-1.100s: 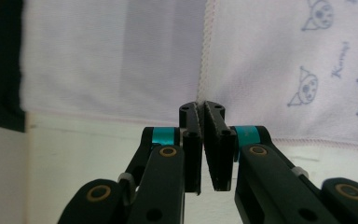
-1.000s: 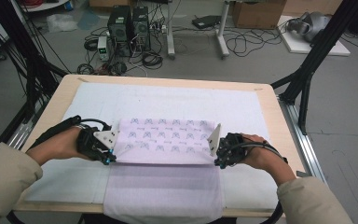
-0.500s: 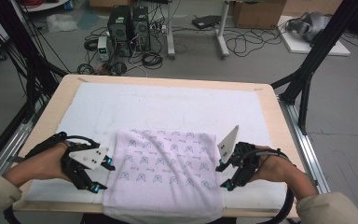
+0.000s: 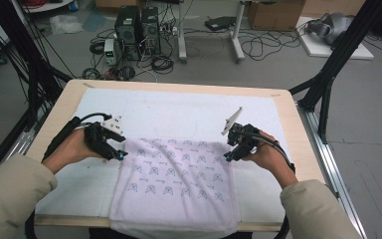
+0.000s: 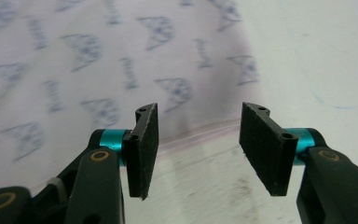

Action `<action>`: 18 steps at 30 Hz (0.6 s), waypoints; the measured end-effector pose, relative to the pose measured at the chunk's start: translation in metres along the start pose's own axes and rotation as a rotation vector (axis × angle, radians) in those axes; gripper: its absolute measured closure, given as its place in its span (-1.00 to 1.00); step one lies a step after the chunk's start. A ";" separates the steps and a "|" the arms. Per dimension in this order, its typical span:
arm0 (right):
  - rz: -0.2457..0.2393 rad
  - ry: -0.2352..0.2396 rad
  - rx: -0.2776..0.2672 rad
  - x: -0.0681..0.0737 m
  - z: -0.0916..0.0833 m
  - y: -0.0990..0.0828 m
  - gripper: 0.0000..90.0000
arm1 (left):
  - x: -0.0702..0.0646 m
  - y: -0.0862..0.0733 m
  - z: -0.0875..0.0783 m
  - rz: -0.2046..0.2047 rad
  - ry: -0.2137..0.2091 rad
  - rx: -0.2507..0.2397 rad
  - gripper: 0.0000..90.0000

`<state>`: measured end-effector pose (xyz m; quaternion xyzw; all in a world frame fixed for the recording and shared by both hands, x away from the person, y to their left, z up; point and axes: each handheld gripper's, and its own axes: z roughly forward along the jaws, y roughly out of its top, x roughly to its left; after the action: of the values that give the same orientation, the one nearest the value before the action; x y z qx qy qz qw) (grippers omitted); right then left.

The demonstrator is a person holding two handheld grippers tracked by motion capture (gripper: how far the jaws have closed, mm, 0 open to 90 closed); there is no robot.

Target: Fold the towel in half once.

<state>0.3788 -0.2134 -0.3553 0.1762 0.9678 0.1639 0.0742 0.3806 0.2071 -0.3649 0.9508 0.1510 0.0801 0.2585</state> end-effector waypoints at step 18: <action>0.052 0.000 0.130 -0.043 0.042 0.014 0.35 | 0.063 0.008 0.053 -0.247 -0.106 0.124 -0.03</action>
<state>0.4321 -0.2045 -0.3861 0.2057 0.9715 0.1026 0.0584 0.4543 0.1961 -0.4011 0.9421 0.2575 -0.0121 0.2145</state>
